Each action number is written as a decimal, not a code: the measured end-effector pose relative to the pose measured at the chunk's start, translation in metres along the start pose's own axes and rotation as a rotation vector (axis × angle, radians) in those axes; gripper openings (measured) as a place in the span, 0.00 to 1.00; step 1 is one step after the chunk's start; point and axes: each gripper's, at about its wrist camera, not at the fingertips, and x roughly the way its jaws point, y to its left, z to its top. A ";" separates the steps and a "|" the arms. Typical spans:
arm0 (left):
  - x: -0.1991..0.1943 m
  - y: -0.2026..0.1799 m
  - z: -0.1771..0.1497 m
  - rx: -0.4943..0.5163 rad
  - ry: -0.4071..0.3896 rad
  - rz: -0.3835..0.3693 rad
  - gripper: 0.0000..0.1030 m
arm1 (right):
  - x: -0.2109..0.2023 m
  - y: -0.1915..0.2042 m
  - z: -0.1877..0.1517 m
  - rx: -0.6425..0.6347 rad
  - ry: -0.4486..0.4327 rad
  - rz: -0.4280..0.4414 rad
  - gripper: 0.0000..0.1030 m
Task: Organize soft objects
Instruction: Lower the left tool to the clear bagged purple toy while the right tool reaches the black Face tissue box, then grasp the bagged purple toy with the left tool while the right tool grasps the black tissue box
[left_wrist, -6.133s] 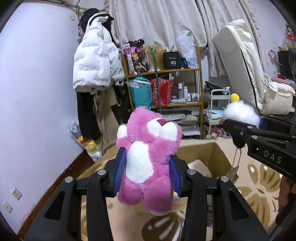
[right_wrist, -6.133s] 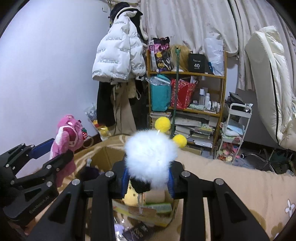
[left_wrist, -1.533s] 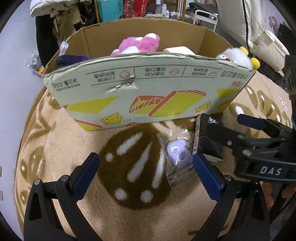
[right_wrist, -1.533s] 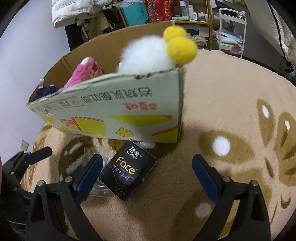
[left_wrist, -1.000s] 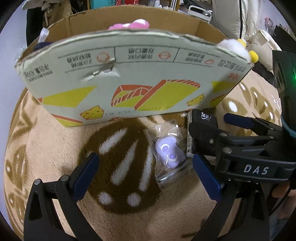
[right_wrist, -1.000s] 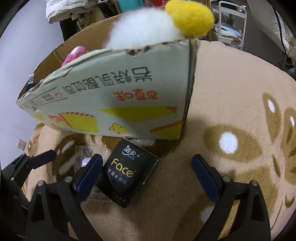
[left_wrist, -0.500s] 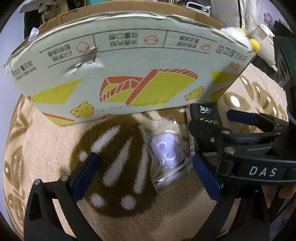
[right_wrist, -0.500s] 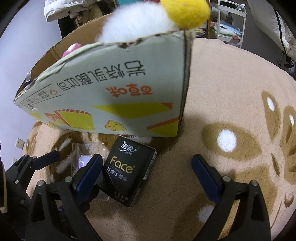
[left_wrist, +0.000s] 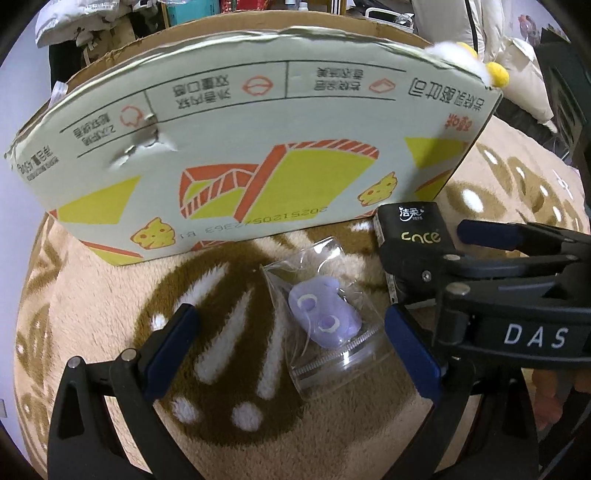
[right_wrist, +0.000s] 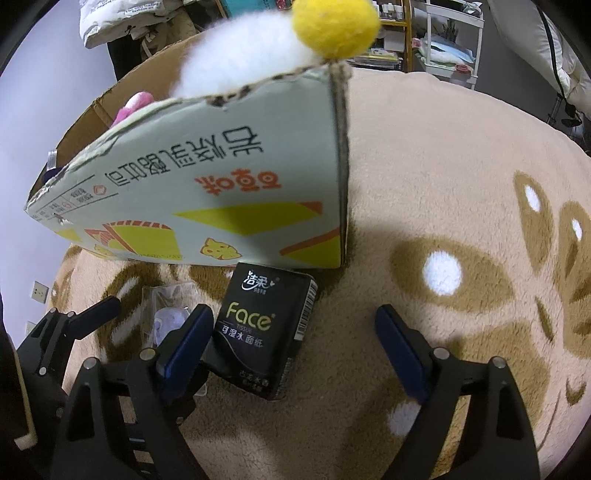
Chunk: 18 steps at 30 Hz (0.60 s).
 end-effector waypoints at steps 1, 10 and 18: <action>0.001 -0.004 -0.001 0.011 -0.004 0.007 0.97 | 0.000 0.001 -0.002 0.002 0.000 0.002 0.91; 0.009 -0.017 -0.004 0.010 -0.004 0.037 0.87 | -0.003 -0.001 0.000 0.003 -0.002 0.006 0.90; 0.014 -0.015 -0.001 -0.033 -0.009 0.009 0.85 | -0.003 -0.001 -0.008 0.005 0.002 0.005 0.90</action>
